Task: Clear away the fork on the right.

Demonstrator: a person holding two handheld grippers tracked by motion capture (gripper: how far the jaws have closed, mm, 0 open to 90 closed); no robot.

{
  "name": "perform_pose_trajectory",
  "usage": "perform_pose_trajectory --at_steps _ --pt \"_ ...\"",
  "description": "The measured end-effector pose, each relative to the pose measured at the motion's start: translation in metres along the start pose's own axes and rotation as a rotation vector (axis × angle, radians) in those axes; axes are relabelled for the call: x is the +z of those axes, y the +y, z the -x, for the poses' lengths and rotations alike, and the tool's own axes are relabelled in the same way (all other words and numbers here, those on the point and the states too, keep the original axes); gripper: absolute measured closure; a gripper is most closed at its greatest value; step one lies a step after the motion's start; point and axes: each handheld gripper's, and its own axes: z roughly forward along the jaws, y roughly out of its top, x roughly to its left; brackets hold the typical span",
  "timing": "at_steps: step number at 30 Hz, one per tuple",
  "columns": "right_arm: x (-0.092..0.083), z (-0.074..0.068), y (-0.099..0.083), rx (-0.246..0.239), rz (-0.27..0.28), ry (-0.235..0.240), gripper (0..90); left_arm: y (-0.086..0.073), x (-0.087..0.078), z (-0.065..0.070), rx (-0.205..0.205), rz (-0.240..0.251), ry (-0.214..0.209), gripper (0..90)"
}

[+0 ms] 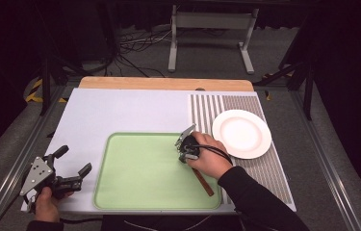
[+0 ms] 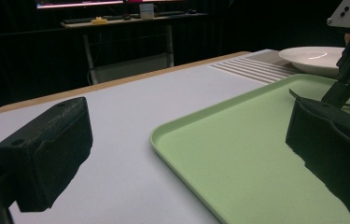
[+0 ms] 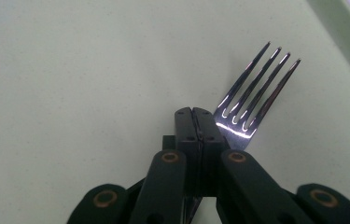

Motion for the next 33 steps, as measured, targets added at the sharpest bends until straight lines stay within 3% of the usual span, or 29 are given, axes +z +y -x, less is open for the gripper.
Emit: perform_pose_trajectory --at_steps 20,33 --pt "-0.008 0.026 -0.016 0.094 0.004 -0.071 90.0 0.0 0.001 0.0 0.0 -0.001 -0.001 1.3" --pt "-0.011 0.036 -0.024 0.136 0.01 -0.089 90.0 0.0 0.001 0.0 -0.001 -0.001 0.001 1.2"
